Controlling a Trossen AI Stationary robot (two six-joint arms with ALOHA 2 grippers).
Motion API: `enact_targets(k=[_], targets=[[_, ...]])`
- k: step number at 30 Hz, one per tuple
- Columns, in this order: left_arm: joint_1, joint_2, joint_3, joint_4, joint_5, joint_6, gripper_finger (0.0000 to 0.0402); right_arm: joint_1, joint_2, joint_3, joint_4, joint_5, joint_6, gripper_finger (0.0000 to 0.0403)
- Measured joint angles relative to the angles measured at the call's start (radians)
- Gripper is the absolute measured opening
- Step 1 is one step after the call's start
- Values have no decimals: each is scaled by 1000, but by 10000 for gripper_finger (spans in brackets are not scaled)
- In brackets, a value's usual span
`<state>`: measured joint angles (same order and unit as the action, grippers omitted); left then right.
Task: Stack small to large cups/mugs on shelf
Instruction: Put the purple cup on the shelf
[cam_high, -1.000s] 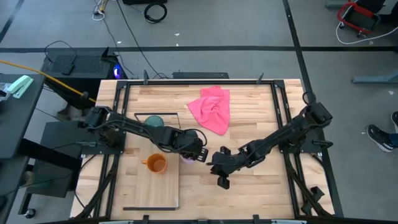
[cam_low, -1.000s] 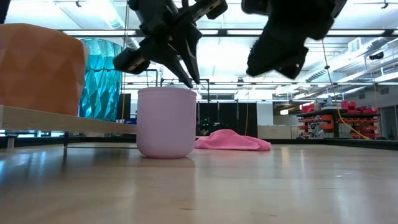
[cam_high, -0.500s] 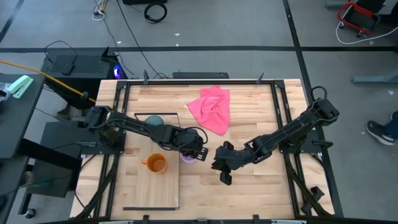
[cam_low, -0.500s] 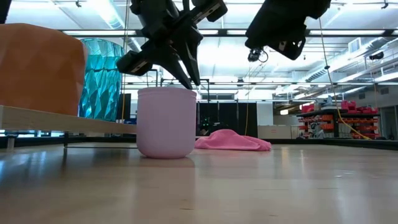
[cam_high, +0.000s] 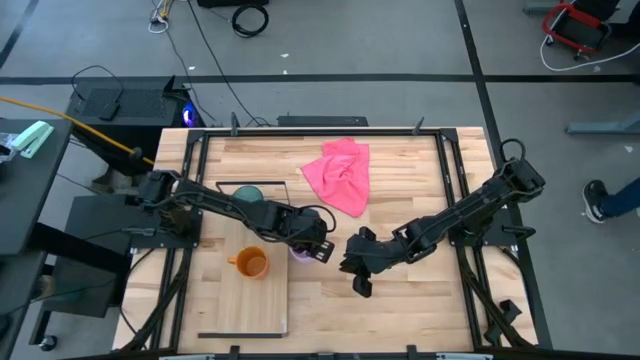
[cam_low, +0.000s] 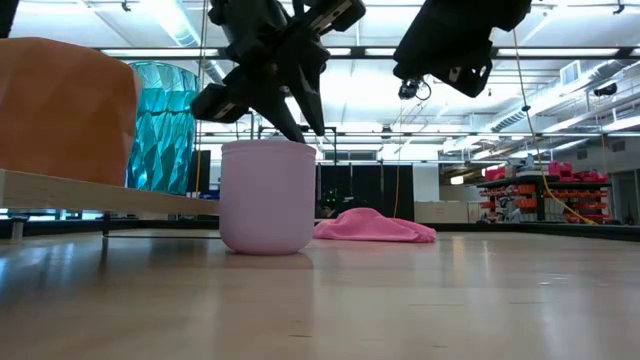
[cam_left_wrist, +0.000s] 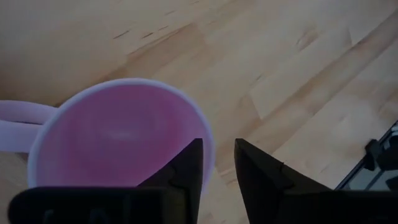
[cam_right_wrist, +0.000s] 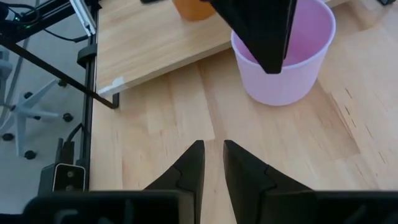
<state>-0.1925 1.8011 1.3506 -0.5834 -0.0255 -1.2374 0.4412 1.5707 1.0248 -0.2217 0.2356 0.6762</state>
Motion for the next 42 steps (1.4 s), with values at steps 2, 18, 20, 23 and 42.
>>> enact_targets(k=[2,18,20,23,42], targets=[[0,5,0,5,1,19,103,0,0,0,2,0,1,68],[0,64,0,19,50,50,101,0,1,0,5,0,31,68],[0,64,0,29,47,47,96,0,1,0,4,0,31,68],[0,64,0,33,47,47,81,0,1,0,4,0,32,68],[-2,24,118,135,37,108,12,23,-13,-1,-37,-5,32,68]])
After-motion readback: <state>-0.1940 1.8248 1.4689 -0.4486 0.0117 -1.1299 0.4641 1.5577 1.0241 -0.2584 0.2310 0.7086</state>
